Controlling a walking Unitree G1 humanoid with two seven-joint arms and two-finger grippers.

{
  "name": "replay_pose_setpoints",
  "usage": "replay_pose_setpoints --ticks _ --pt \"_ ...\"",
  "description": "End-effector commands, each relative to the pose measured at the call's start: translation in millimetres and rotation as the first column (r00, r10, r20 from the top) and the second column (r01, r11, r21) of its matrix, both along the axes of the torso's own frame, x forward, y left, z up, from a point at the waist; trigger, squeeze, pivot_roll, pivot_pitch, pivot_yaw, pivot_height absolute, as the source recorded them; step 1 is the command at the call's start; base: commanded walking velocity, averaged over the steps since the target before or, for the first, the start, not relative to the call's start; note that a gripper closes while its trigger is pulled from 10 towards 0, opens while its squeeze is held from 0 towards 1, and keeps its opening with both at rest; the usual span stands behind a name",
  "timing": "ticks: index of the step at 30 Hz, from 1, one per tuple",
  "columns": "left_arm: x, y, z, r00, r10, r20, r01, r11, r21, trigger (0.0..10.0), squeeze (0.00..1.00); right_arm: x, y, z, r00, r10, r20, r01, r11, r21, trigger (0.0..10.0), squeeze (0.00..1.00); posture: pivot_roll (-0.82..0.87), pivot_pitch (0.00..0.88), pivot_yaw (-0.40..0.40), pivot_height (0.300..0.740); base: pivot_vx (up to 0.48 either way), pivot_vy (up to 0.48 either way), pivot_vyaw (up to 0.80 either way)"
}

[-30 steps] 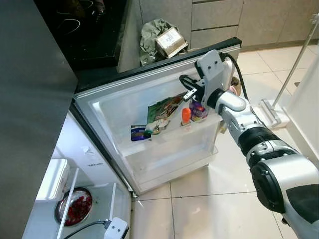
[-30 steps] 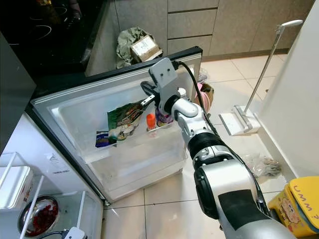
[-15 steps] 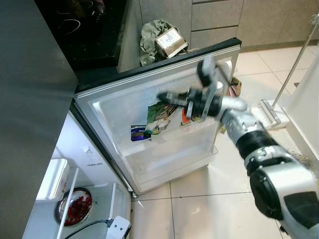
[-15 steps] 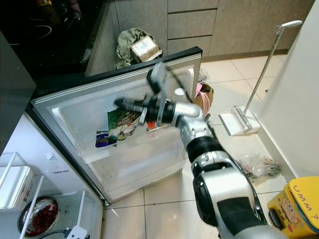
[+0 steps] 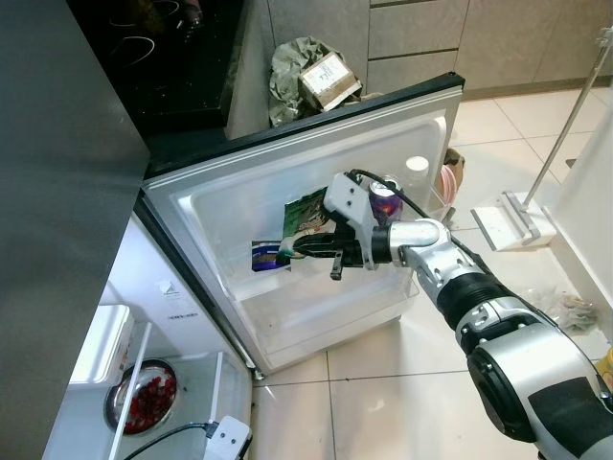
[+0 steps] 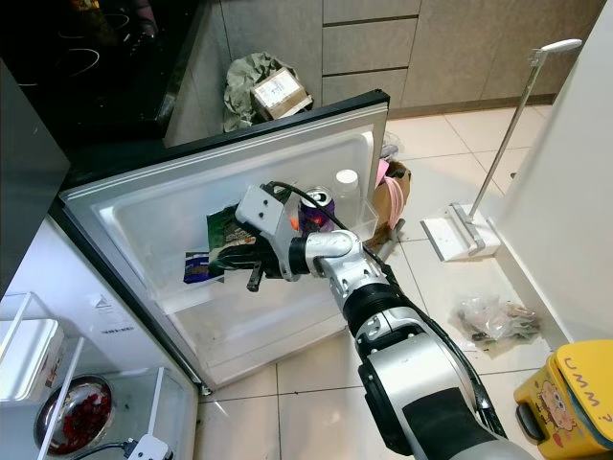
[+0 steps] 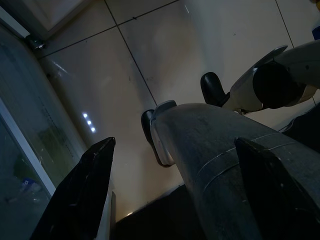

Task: Restocking fridge

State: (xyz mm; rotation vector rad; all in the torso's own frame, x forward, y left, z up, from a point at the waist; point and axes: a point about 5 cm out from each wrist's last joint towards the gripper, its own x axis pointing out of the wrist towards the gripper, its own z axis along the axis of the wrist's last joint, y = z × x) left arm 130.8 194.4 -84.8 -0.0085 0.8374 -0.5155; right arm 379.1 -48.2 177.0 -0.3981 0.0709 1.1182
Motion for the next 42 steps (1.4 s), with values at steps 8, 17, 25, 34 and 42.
replay_pose_setpoints --ticks 8,17,25,34,42 --pt "-19.1 -2.5 -7 0.997 -0.03 -0.071 0.03 1.0 -0.007 10.0 0.0 15.4 -7.4 17 0.966 -0.215 0.142 0.219 0.976 -0.014 10.0 0.0 0.05 0.159 0.036 0.74 0.0 0.0 0.0" --pt "-19.8 -4.3 -7 0.997 -0.037 -0.068 0.037 0.999 -0.013 10.0 0.0 20.1 -14.0 22 0.938 -0.305 0.167 0.303 0.952 0.035 10.0 0.0 0.06 0.164 0.031 0.74 0.0 0.0 0.0" --pt "-23.6 -4.4 -7 0.997 -0.04 -0.067 0.039 0.999 -0.017 10.0 0.0 22.0 -18.6 15 0.909 -0.386 0.154 0.385 0.922 0.038 10.0 0.0 0.08 0.18 0.019 0.74 0.0 0.0 0.0" --pt "-27.8 -3.5 -7 0.997 -0.043 -0.062 0.042 0.999 -0.021 10.0 0.0 22.8 -20.9 11 0.893 -0.42 0.16 0.422 0.906 0.024 10.0 0.0 0.1 0.194 0.014 0.74 0.0 0.0 0.0" --pt "-27.7 -3.2 -7 0.997 -0.045 -0.058 0.044 0.999 -0.022 10.0 0.0 30.1 -30.1 26 0.829 -0.519 0.211 0.516 0.854 0.073 10.0 0.0 0.11 0.195 0.009 0.74 0.0 0.0 0.0"
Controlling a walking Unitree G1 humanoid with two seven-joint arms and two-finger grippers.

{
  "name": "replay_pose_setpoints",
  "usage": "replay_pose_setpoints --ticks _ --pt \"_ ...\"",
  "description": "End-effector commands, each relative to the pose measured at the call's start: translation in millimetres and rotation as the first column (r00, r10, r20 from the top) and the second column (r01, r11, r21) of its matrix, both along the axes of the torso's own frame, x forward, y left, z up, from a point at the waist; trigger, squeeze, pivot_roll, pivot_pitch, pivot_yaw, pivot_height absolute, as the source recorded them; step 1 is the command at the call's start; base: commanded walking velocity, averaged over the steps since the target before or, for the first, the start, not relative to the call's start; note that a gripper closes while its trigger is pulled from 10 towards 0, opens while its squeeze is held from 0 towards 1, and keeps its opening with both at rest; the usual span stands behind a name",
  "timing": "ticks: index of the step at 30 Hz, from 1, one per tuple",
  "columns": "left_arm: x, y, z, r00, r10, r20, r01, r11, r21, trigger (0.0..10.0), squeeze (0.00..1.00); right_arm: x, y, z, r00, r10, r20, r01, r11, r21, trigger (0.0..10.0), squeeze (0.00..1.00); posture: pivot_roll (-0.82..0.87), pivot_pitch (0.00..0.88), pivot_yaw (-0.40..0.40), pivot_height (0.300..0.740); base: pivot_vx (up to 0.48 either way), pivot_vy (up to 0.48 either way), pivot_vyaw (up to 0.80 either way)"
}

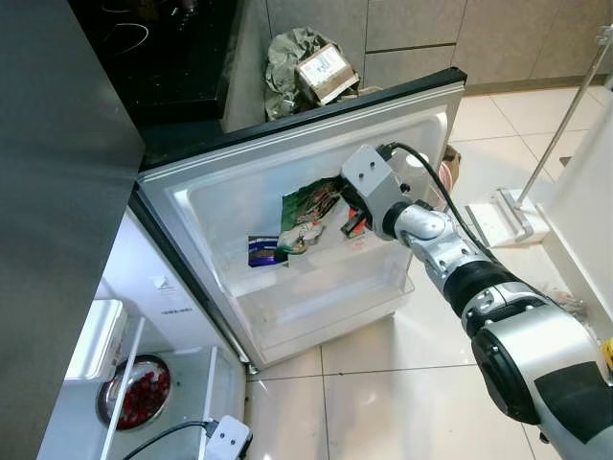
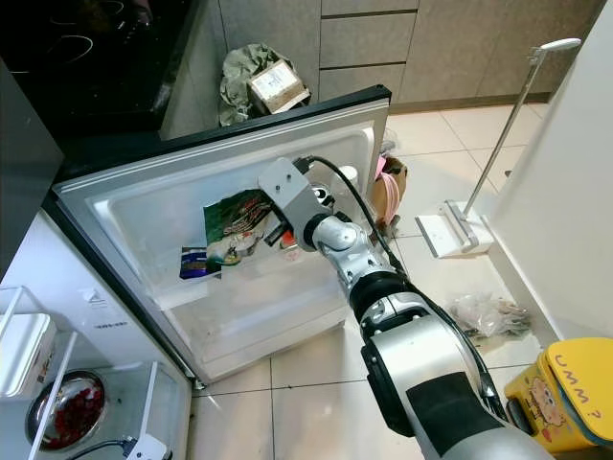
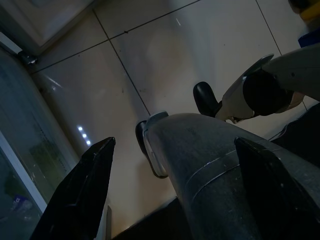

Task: Restocking fridge

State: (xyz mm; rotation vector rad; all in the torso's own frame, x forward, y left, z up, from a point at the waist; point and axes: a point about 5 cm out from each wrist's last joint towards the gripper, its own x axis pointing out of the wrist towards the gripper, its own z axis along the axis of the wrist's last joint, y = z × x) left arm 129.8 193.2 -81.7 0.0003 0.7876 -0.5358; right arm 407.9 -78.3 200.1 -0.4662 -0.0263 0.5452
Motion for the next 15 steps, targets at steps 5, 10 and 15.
replay_pose_setpoints --ticks 5,10,15 --pt "-27.0 -2.3 -10 0.994 -0.03 -0.104 0.029 1.0 -0.009 10.0 0.0 3.6 -3.0 9 0.999 -0.044 0.021 0.044 0.999 0.014 10.0 0.0 0.11 0.196 0.008 0.74 0.0 0.0 0.0" --pt "-28.4 -2.6 -10 0.994 -0.035 -0.104 0.034 0.999 -0.011 10.0 0.0 4.3 -4.8 9 0.998 -0.061 0.026 0.061 0.998 0.012 10.0 0.0 0.12 0.203 0.006 0.74 0.0 0.0 0.0" --pt "-26.0 -3.7 -10 0.994 -0.036 -0.102 0.035 0.999 -0.01 10.0 0.0 5.5 -7.5 17 0.996 -0.073 0.054 0.069 0.995 0.072 10.0 0.0 0.1 0.189 0.01 0.74 0.0 0.0 0.0"
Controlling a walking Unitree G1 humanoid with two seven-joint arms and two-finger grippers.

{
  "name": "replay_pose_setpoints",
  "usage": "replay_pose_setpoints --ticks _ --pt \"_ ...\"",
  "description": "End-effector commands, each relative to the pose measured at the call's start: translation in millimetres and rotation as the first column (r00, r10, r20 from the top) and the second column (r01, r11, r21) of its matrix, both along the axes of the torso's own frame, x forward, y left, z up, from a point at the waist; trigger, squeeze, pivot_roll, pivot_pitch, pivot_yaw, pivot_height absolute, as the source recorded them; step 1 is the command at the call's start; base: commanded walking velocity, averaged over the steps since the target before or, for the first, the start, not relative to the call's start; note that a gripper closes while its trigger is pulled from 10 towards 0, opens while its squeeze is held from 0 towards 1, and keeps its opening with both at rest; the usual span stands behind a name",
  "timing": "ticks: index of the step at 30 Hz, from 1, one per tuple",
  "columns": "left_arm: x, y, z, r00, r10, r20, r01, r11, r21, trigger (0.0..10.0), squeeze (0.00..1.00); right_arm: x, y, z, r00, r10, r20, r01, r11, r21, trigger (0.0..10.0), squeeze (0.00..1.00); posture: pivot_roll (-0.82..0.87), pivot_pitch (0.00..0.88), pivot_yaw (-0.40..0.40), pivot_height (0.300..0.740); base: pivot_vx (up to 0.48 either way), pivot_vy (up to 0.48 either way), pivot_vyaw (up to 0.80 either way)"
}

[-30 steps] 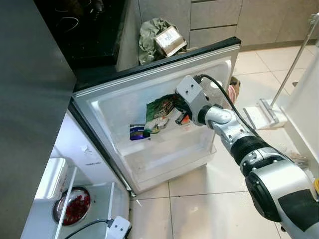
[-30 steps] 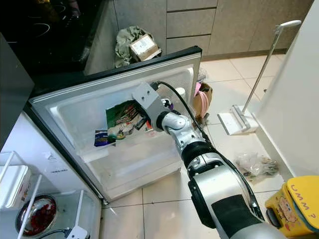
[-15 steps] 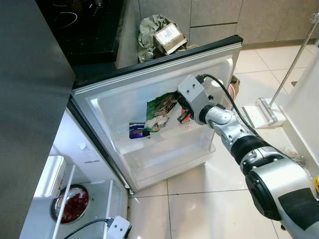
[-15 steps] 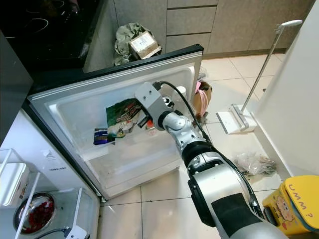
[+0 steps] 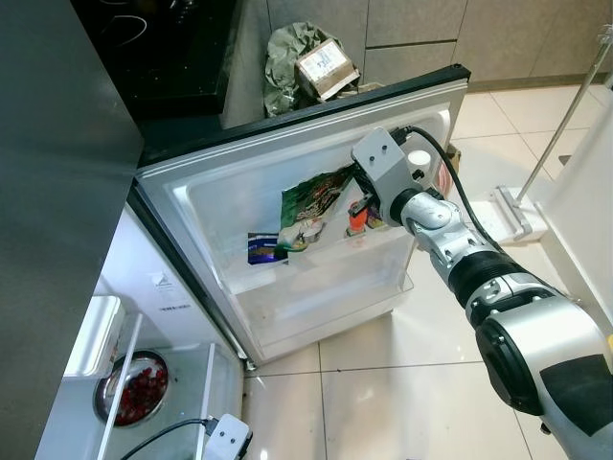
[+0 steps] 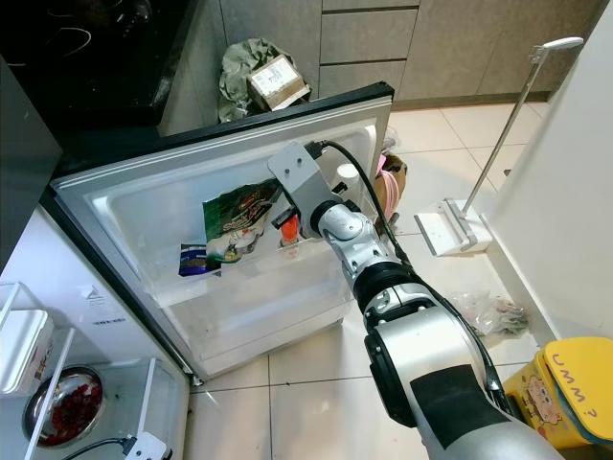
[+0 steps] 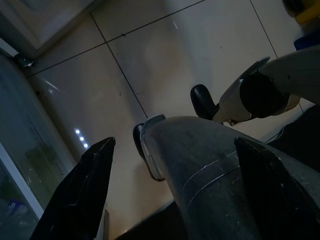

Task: Restocking fridge

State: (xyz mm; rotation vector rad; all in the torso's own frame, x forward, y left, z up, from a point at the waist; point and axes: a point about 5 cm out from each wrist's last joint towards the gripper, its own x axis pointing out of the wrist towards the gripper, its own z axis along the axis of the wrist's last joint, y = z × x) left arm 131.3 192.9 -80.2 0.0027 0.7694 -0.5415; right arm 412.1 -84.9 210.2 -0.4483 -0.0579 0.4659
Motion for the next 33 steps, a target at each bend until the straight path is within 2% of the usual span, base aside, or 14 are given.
replay_pose_setpoints --ticks 1,6,7,11,14,16,18,19,21,22,25,29,31,33 --pt "-25.7 -4.2 -11 0.993 -0.03 -0.118 0.03 1.0 -0.003 10.0 0.0 1.7 -1.7 13 0.999 0.009 0.032 -0.011 0.997 0.082 10.0 0.0 0.1 0.182 0.013 0.74 0.0 0.0 0.0" --pt "-21.0 -6.0 -11 0.993 -0.029 -0.118 0.029 1.0 0.0 10.0 0.0 2.0 -3.5 20 0.998 0.024 0.057 -0.032 0.99 0.134 10.0 0.0 0.08 0.157 0.017 0.74 0.0 0.0 0.0" --pt "-9.3 -11.0 -10 0.994 -0.027 -0.109 0.027 1.0 0.0 10.0 0.0 1.3 -9.1 43 0.986 0.085 0.145 -0.118 0.964 0.238 10.0 0.0 0.06 0.121 0.02 0.74 0.0 0.0 0.0" --pt "-4.8 -13.2 -10 0.994 -0.024 -0.108 0.025 1.0 0.002 10.0 0.0 0.6 -11.4 50 0.979 0.103 0.177 -0.149 0.953 0.265 10.0 0.0 0.05 0.089 0.017 0.74 0.0 0.0 0.0" --pt "4.3 -18.5 -9 0.995 -0.015 -0.102 0.015 1.0 0.005 10.0 0.0 -2.5 -17.1 65 0.956 0.153 0.25 -0.235 0.91 0.342 10.0 0.0 0.03 0.044 0.012 0.74 0.0 0.0 0.0" --pt "4.3 -18.5 -9 0.995 -0.015 -0.102 0.015 1.0 0.005 10.0 0.0 -2.5 -17.1 65 0.956 0.153 0.25 -0.235 0.91 0.342 10.0 0.0 0.03 0.044 0.012 0.74 0.0 0.0 0.0" --pt "10.7 -22.7 -8 0.995 -0.004 -0.1 0.004 1.0 0.005 10.0 0.0 -5.3 -27.6 70 0.943 0.15 0.298 -0.265 0.879 0.396 10.0 0.0 0.02 0.0 0.0 0.74 0.0 0.0 0.0" --pt "10.7 -22.7 -8 0.995 -0.004 -0.1 0.004 1.0 0.005 10.0 0.0 -5.3 -27.6 70 0.943 0.15 0.298 -0.265 0.879 0.396 10.0 0.0 0.02 0.0 0.0 0.74 0.0 0.0 0.0" --pt "14.9 -27.5 -8 0.995 0.008 -0.102 -0.008 1.0 0.004 10.0 0.0 -8.4 -45.5 63 0.942 0.113 0.316 -0.253 0.857 0.449 10.0 0.0 0.01 0.0 -0.008 0.74 0.0 0.0 0.0" --pt "14.9 -27.5 -8 0.995 0.008 -0.102 -0.008 1.0 0.004 10.0 0.0 -8.4 -45.5 63 0.942 0.113 0.316 -0.253 0.857 0.449 10.0 0.0 0.01 0.0 -0.008 0.74 0.0 0.0 0.0" --pt "17.8 -32.2 -8 0.994 0.018 -0.106 -0.018 1.0 0.002 10.0 0.0 -14.1 -72.3 42 0.956 0.073 0.285 -0.214 0.837 0.504 10.0 0.0 0.0 0.0 -0.008 0.74 0.0 0.0 0.0" --pt "17.4 -33.0 -8 0.994 0.022 -0.111 -0.022 1.0 0.002 10.0 0.0 -18.8 -87.7 28 0.965 0.054 0.257 -0.19 0.819 0.542 10.0 0.0 -0.01 0.0 -0.008 0.74 0.0 0.0 0.0" --pt "13.7 -32.6 -10 0.991 0.021 -0.132 -0.019 1.0 0.011 10.0 0.0 -29.8 -108.0 2 0.977 0.031 0.211 -0.146 0.818 0.556 10.0 0.0 -0.02 0.0 -0.004 0.74 0.0 0.0 0.0" --pt "13.1 -32.6 -11 0.99 0.022 -0.136 -0.02 1.0 0.013 10.0 0.0 -33.0 -112.0 -4 0.979 0.035 0.202 -0.145 0.812 0.565 10.0 0.0 -0.02 0.0 -0.005 0.74 0.0 0.0 0.0"
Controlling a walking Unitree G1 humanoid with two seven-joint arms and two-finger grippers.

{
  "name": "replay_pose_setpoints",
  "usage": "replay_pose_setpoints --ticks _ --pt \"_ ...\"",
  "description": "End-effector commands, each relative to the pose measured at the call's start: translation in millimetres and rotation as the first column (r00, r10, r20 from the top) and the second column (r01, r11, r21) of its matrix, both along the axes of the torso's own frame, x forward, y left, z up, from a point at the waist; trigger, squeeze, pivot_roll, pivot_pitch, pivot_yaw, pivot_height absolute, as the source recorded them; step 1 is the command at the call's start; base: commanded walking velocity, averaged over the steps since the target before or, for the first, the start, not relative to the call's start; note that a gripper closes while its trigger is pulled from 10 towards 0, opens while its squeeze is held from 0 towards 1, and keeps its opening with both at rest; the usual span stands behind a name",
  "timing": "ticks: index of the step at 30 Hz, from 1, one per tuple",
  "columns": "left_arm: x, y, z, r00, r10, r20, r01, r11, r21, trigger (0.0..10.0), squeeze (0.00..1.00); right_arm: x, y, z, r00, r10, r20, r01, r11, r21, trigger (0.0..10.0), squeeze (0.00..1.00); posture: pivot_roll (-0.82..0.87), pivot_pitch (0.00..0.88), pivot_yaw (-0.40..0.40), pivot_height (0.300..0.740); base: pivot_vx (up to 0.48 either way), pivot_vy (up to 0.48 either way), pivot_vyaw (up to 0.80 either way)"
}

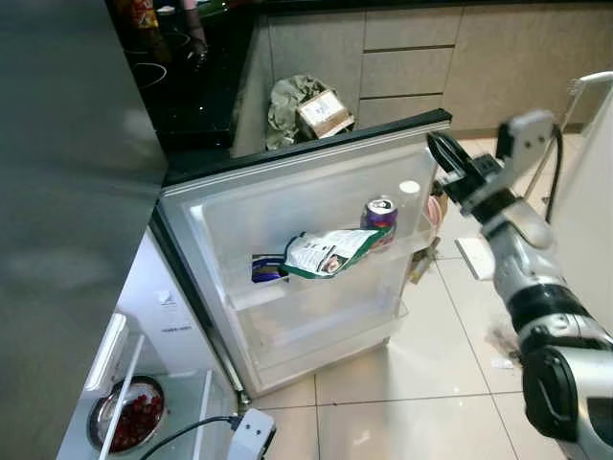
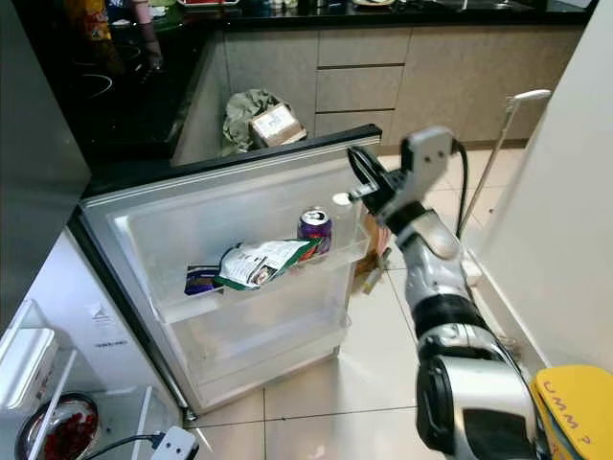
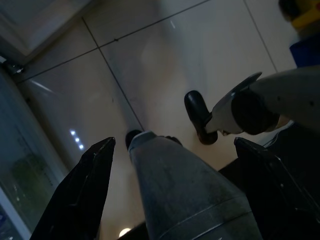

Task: Restocking fridge

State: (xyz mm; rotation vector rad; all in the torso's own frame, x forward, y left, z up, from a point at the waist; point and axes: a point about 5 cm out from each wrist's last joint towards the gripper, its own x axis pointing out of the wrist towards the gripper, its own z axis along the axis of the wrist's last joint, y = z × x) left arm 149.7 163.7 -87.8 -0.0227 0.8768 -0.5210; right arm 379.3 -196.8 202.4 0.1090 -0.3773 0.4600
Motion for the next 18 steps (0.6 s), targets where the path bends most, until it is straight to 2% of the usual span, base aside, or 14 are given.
replay_pose_setpoints --ticks 1,7,9,11,13,14,15,16,18 --pt "-5.6 -3.4 -3 0.999 0.002 -0.032 -0.002 1.0 0.001 10.0 0.0 -2.2 -2.3 1 1.0 0.02 0.009 -0.02 1.0 0.022 10.0 0.0 -0.02 0.0 -0.005 0.74 0.0 0.0 0.0" --pt "-5.4 -3.8 -4 0.999 0.003 -0.038 -0.003 1.0 0.004 10.0 0.0 -17.0 -9.6 -20 0.996 0.085 -0.033 -0.083 0.995 0.057 10.0 0.0 -0.03 0.0 -0.002 0.74 0.0 0.0 0.0" --pt "-3.7 -5.3 -3 0.999 0.003 -0.037 -0.003 1.0 0.004 10.0 0.0 -34.8 -7.3 -39 0.972 0.22 -0.083 -0.218 0.975 0.04 10.0 0.0 -0.04 0.0 -0.002 0.74 0.0 0.0 0.0" --pt "-3.7 -5.3 -3 0.999 0.003 -0.037 -0.003 1.0 0.004 10.0 0.0 -34.8 -7.3 -39 0.972 0.22 -0.083 -0.218 0.975 0.04 10.0 0.0 -0.04 0.0 -0.002 0.74 0.0 0.0 0.0" --pt "-1.3 -6.8 -3 0.999 0.004 -0.034 -0.004 1.0 0.003 10.0 0.0 -52.1 -7.1 -58 0.933 0.325 -0.154 -0.326 0.945 0.016 10.0 0.0 -0.05 0.0 -0.001 0.74 0.0 0.0 0.0" --pt "-0.3 -7.4 -2 0.999 0.005 -0.031 -0.005 1.0 0.002 10.0 0.0 -59.2 -8.7 -66 0.915 0.356 -0.188 -0.36 0.933 0.016 10.0 0.0 -0.05 0.0 0.0 0.74 0.0 0.0 0.0" --pt "-0.3 -7.4 -2 0.999 0.005 -0.031 -0.005 1.0 0.002 10.0 0.0 -59.2 -8.7 -66 0.915 0.356 -0.188 -0.36 0.933 0.016 10.0 0.0 -0.05 0.0 0.0 0.74 0.0 0.0 0.0" --pt "1.0 -8.2 -2 1.0 0.005 -0.028 -0.005 1.0 -0.001 10.0 0.0 -70.1 -11.3 -79 0.887 0.394 -0.242 -0.407 0.914 -0.001 10.0 0.0 -0.05 0.0 0.0 0.74 0.0 0.0 0.0" --pt "1.0 -8.2 -2 1.0 0.005 -0.028 -0.005 1.0 -0.001 10.0 0.0 -70.1 -11.3 -79 0.887 0.394 -0.242 -0.407 0.914 -0.001 10.0 0.0 -0.05 0.0 0.0 0.74 0.0 0.0 0.0"
